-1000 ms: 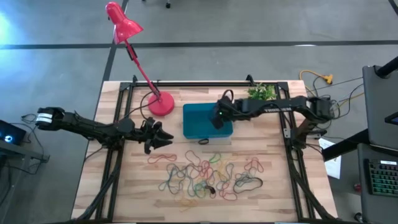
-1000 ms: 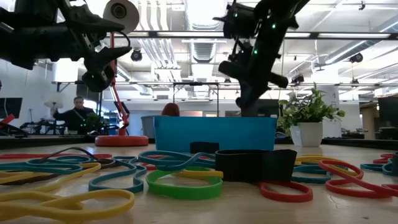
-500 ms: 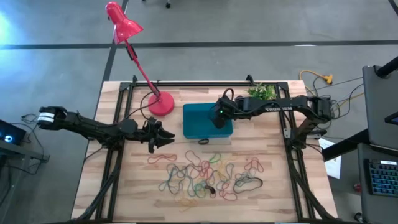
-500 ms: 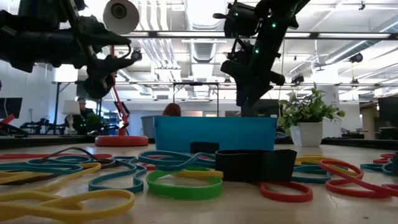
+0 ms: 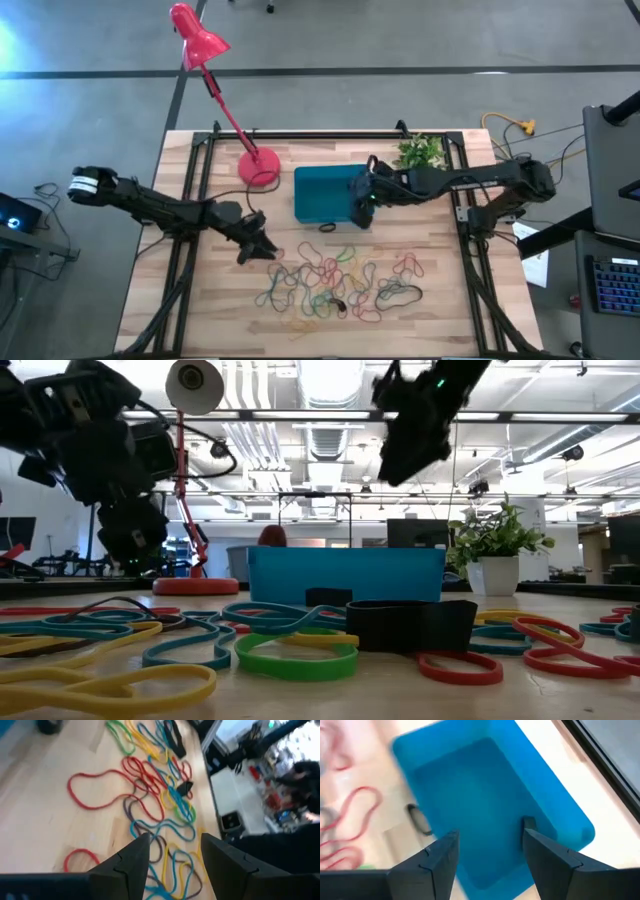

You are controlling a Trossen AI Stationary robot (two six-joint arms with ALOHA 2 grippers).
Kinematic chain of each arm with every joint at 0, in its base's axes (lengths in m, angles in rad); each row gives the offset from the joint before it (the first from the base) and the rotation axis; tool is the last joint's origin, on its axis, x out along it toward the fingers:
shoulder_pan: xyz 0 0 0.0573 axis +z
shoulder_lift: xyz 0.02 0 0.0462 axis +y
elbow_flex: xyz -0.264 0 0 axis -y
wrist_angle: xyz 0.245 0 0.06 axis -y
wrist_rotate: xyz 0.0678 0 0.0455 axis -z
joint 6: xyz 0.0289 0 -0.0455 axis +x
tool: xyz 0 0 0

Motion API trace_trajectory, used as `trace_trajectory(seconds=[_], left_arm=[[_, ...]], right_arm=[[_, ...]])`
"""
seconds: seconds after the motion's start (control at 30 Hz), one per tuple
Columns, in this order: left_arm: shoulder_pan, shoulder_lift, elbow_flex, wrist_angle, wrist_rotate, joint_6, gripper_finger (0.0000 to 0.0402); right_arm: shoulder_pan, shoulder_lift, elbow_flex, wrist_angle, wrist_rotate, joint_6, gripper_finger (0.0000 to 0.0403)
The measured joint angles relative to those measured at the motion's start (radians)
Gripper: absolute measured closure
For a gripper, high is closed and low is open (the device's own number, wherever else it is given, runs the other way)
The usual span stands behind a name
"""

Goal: Pick and place rubber bands into bin
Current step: Put the red rubber band into the blue bin

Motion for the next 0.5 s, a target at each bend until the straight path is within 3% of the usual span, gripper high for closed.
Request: trace_trajectory(seconds=[0.3,0.5], left_arm=[[-0.03,0.022,0.167,-0.503,-0.024,0.228,0.024],[-0.049,-0.017,0.219,-0.829,-0.043,0.203,0.024]], right_arm=[[0.115,-0.203,-0.087,0.007,0.0,0.032,0.0197],[0.182,-0.351,-0.192,0.008,0.003,0.176,0.0197]])
